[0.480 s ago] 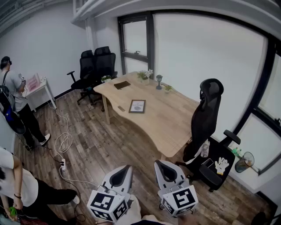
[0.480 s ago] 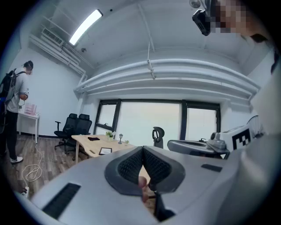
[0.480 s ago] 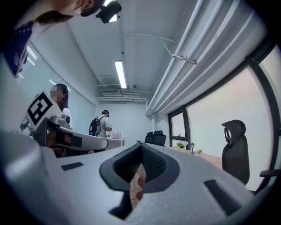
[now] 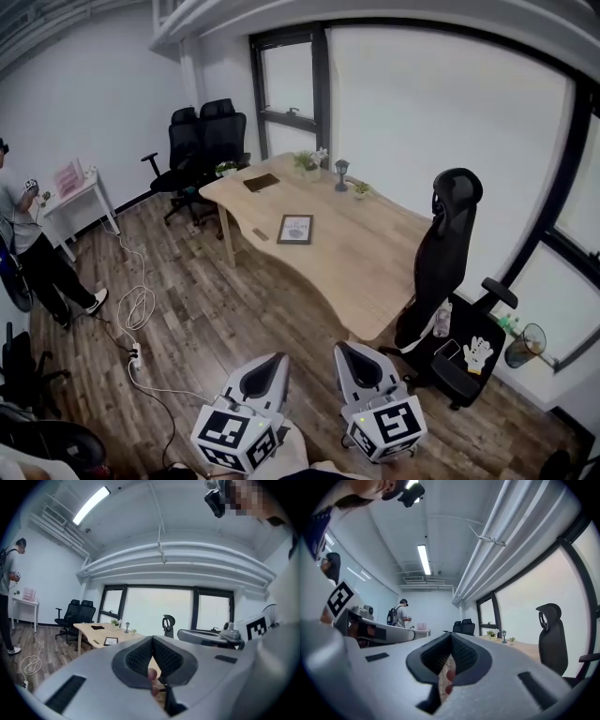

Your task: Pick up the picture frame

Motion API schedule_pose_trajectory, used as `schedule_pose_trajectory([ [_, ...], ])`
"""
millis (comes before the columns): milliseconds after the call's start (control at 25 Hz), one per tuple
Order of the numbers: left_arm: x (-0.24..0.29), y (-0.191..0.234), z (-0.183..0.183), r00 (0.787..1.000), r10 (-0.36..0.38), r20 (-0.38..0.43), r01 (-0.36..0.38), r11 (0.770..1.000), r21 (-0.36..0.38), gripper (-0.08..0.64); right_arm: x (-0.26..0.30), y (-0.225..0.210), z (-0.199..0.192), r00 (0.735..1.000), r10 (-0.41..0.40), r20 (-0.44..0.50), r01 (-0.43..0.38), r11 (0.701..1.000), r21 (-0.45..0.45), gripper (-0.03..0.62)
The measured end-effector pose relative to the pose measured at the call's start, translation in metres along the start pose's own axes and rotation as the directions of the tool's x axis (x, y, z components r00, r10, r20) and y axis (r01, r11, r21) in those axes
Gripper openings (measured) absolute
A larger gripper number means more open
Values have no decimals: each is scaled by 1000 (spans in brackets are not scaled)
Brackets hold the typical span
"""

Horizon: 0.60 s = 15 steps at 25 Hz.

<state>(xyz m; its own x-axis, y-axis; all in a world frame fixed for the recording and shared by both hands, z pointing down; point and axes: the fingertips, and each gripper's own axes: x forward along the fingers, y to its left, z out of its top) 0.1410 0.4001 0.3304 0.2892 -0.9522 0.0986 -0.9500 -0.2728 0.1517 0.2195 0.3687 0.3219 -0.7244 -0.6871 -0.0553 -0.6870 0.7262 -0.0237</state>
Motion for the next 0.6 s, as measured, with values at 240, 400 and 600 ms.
schedule_pose_trajectory([
  [240,10,21,1,1000,-17,-10,17,1000,-13,5,25,0,-2,1000,-8,1,8,1000,9,0],
  [400,18,36,2,1000,-21,-16,21,1000,-17,5,47,3,-5,1000,-6,0,6,1000,7,0],
  [600,30,56,1,1000,-19,-17,19,1000,-19,5,74,3,-13,1000,3,-11,-3,1000,-3,0],
])
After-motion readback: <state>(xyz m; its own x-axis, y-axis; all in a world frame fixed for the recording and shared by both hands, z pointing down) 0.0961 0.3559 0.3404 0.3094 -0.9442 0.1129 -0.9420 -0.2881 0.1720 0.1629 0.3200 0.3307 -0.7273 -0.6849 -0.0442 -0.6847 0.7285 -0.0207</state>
